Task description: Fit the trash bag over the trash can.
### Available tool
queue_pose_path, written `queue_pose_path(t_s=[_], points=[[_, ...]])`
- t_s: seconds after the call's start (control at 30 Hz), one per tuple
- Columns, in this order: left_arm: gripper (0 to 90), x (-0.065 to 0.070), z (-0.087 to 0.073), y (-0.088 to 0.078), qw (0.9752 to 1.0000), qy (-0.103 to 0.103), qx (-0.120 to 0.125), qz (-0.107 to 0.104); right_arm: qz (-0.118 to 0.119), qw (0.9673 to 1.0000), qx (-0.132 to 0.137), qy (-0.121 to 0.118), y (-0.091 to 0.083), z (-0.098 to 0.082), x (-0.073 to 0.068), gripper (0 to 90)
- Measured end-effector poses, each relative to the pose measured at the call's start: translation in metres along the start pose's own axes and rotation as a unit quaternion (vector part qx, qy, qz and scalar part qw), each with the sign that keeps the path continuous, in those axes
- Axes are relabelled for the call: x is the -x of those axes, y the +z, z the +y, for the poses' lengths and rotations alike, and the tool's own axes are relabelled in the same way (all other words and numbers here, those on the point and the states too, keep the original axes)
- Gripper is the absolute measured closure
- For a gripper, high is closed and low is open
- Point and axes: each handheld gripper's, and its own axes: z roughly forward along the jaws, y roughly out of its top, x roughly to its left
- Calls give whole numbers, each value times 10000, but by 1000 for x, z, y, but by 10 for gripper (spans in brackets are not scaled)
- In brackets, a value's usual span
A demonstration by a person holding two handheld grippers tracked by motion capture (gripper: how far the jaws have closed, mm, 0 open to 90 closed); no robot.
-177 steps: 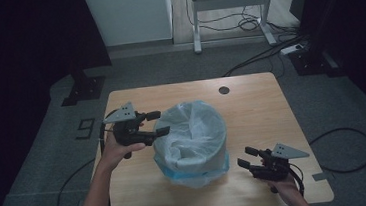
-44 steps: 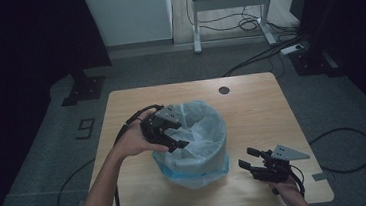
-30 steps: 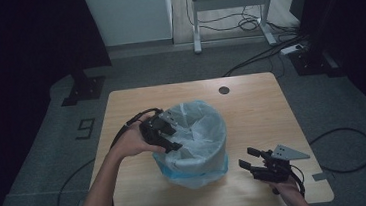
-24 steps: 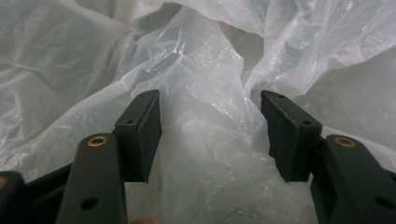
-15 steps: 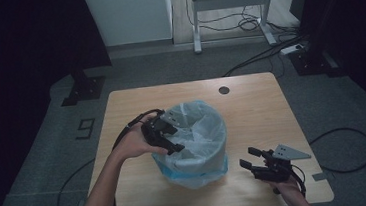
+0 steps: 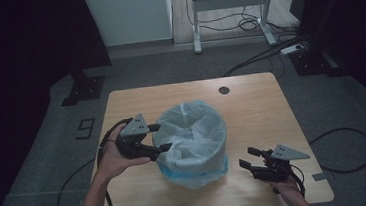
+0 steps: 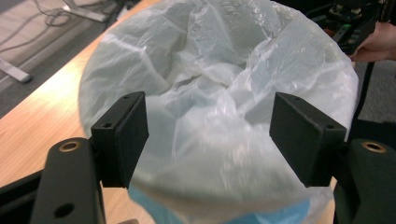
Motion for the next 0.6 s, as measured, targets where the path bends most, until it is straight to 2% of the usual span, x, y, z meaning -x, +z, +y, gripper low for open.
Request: queue_pose_path(t_s=[0.03, 0.07, 0.1, 0.17, 0.2, 0.23, 0.27, 0.3, 0.33, 0.37, 0.4, 0.43, 0.47, 0.5, 0.53, 0.57, 0.6], points=[[279, 0, 0, 0, 10000, 0, 0, 0, 0, 10000, 0, 0, 0, 0, 0, 339], [279, 1, -10, -6, 9998, -98, 153, 69, -6, 10000, 3, -14, 0, 0, 0, 337], [279, 1, -10, -6, 9998, -98, 153, 69, -7, 10000, 6, -16, -1, 0, 0, 337], [288, 4, -26, -14, 9984, -241, 409, 313, -34, 10000, -9, -35, -1, 0, 0, 336], [287, 4, -26, -14, 9984, -241, 409, 313, -60, 10000, -25, -45, -1, 0, 0, 336], [287, 5, -32, -16, 9976, -301, 502, 363, -76, 10000, -36, -49, -1, 0, 1, 336], [289, 6, -45, -20, 9956, -462, 691, 427, -85, 9999, -39, -40, -1, 0, 2, 336], [289, 6, -45, -20, 9956, -462, 691, 427, -93, 9999, -38, -30, -1, -1, 2, 336], [289, 7, -57, -22, 9944, -517, 729, 570, -104, 9999, -47, -34, -1, -1, 3, 334], [289, 7, -57, -22, 9944, -517, 729, 570, -104, 9999, -47, -34, -1, -1, 3, 334], [289, 9, -68, -23, 9936, -582, 724, 650, -125, 9999, -46, -32, -2, -1, 4, 334], [291, 9, -68, -23, 9936, -582, 724, 650, -125, 9999, -46, -32, -2, -1, 4, 334], [293, 10, -80, -23, 9926, -636, 693, 774, -141, 9999, -50, -36, -2, -1, 5, 333], [293, 10, -80, -23, 9926, -636, 693, 774, -141, 9999, -50, -36, -2, -1, 5, 333], [293, 10, -91, -24, 9917, -712, 664, 835, -173, 9998, -66, -34, -3, -2, 6, 332], [293, 10, -91, -24, 9917, -712, 664, 835, -173, 9998, -66, -34, -3, -2, 6, 332], [293, 10, -100, -25, 9909, -795, 655, 863, -196, 9998, -77, -24, -3, -3, 7, 331]])
